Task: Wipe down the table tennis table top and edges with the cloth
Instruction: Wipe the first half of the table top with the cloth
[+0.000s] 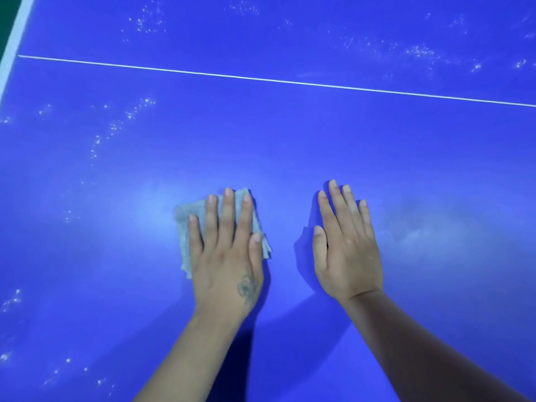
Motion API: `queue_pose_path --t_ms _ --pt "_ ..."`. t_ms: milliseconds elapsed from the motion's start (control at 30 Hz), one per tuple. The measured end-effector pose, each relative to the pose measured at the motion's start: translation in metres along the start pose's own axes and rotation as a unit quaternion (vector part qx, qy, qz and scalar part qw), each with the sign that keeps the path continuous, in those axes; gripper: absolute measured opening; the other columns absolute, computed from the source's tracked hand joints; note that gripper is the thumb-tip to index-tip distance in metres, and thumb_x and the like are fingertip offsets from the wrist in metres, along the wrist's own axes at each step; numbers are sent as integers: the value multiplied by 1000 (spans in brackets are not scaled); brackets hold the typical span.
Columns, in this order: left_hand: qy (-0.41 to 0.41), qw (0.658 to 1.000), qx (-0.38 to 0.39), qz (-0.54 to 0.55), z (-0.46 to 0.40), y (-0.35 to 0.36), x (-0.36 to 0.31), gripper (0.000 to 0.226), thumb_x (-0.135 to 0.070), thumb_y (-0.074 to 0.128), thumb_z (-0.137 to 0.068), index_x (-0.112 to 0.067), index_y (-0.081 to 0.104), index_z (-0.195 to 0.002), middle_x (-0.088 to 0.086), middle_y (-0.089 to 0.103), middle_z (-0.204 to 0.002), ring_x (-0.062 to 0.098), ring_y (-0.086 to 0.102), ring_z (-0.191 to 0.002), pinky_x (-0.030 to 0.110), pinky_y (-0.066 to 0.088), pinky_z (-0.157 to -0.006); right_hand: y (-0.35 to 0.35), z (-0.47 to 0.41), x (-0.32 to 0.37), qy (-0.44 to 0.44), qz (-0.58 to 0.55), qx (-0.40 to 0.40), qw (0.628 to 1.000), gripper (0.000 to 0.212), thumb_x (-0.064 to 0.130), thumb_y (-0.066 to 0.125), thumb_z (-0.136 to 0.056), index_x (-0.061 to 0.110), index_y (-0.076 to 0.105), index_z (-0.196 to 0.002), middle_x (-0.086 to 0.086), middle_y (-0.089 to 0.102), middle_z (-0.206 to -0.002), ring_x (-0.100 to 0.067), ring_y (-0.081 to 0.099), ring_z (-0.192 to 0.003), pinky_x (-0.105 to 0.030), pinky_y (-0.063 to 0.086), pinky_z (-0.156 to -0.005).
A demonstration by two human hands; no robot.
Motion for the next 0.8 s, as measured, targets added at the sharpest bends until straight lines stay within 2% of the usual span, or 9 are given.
queue_pose_path --t_ms 167,233,300,467,600,800 --pt "96 995 -11 14 -38 10 -48 60 -39 23 -114 -22 17 -171 4 12 -179 27 3 -166 58 11 -131 -1 1 0 -4 -12 -11 1000 58 27 33 -109 7 41 -163 -8 28 -175 -29 19 -165 -58 21 -131" --pt "137 990 -18 12 -67 14 -54 59 -41 24 -114 -23 22 -171 3 17 -178 27 9 -166 57 12 -131 0 1 0 -5 -15 -19 1000 57 27 34 -109 8 42 -163 -8 29 -175 -28 20 -165 -57 20 -131" --pt "145 989 -28 12 -95 16 -44 59 -43 26 -113 -25 26 -170 2 23 -177 28 15 -165 56 13 -131 1 1 -2 -6 -18 -23 1000 58 26 34 -109 7 43 -162 -8 30 -175 -29 20 -164 -57 20 -131" --pt "36 998 -52 1 -126 8 19 61 -46 22 -111 -28 26 -169 2 24 -176 29 17 -164 56 11 -132 2 3 -2 -5 -21 -21 1000 58 27 33 -109 7 44 -162 -7 30 -175 -28 19 -165 -56 19 -132" --pt "-53 997 -53 1 -81 2 52 62 -47 13 -113 -28 14 -171 1 16 -178 29 10 -165 56 9 -132 3 4 -1 -5 -6 -19 1000 58 29 30 -110 5 44 -161 -9 30 -175 -27 19 -165 -55 18 -133" --pt "-58 997 -38 -13 26 3 29 61 -43 18 -113 -26 10 -172 2 11 -179 28 5 -166 55 6 -133 -3 10 1 -32 -20 -27 999 58 29 29 -111 -1 47 -157 -14 37 -171 -28 27 -162 -52 16 -134"
Point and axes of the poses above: each hand's wrist, its own z-axis away from the middle knuckle, its own y-axis out of the palm, x = y × z, the point moved 3 cm from there along -z, towards the middle knuckle
